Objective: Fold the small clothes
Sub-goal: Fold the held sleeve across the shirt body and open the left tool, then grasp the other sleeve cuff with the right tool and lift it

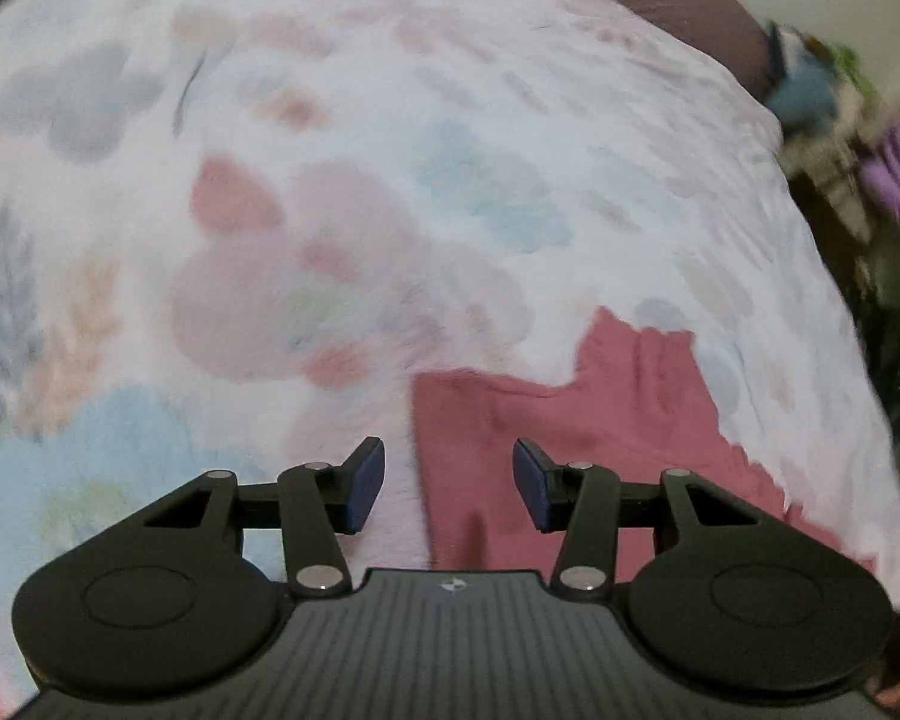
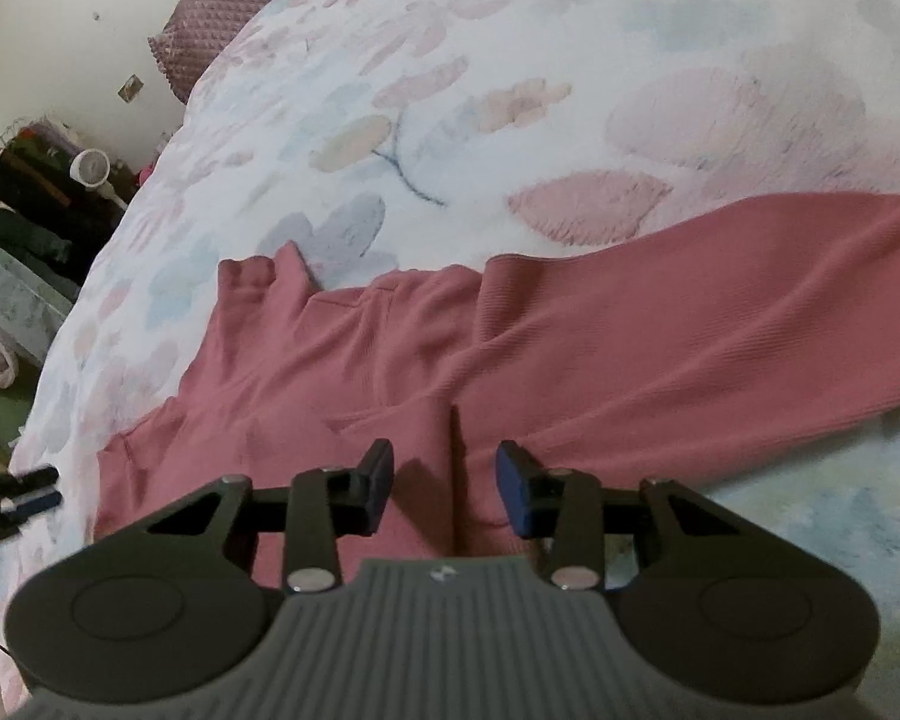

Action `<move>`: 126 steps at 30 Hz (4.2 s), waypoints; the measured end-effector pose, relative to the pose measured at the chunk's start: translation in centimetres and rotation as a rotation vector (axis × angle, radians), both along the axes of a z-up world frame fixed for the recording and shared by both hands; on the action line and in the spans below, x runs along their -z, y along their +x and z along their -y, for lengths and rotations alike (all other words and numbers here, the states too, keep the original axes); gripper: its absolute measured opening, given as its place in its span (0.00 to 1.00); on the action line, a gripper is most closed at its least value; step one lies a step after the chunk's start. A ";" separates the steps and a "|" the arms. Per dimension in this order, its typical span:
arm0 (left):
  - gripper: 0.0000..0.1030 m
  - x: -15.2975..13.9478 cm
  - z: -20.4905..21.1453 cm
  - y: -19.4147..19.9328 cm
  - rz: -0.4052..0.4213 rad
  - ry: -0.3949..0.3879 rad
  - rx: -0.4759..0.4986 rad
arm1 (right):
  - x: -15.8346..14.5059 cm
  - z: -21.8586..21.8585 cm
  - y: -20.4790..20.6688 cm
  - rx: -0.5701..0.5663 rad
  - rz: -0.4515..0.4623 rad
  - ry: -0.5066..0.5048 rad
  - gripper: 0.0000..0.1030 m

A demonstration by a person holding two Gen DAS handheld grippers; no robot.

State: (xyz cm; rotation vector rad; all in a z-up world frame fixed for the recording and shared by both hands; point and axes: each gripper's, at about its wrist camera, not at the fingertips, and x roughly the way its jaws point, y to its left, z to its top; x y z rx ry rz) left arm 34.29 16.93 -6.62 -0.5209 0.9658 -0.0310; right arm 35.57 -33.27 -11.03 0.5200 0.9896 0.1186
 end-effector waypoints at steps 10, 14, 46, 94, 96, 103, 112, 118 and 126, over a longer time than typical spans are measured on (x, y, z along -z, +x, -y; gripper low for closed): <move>0.02 2.5 0.5 0.6 0.107 -0.024 0.000 | -1.5 -1.2 0.2 -0.058 0.074 -0.036 0.00; 0.02 0.1 -0.2 -0.4 0.185 0.017 -0.006 | -4.2 -1.3 -0.3 -0.075 0.191 -0.070 0.00; 0.05 2.4 3.5 -6.0 -0.075 0.226 0.191 | -1.4 -3.4 -5.5 -0.194 0.068 -0.399 0.00; 0.32 -2.4 6.9 -3.2 0.031 0.255 0.191 | -21.7 17.4 -3.3 0.041 0.346 -0.088 0.00; 0.32 -3.0 6.2 -3.7 0.045 0.253 0.195 | -24.8 13.6 -2.7 -0.001 0.393 -0.061 0.00; 0.34 -4.4 3.2 -4.2 0.077 0.220 0.169 | -30.4 -0.4 0.3 -0.116 0.447 0.007 0.00; 0.34 -5.5 -0.6 -3.7 0.099 0.185 0.113 | -21.0 -18.1 4.4 -0.210 0.255 0.106 0.00; 0.34 -5.0 -2.2 -3.4 0.102 0.166 0.106 | -9.1 -26.7 5.1 -0.269 0.101 0.083 0.00; 0.34 -3.1 -3.5 -3.3 0.088 0.109 0.108 | -0.8 -31.3 5.6 -0.320 -0.062 0.153 0.12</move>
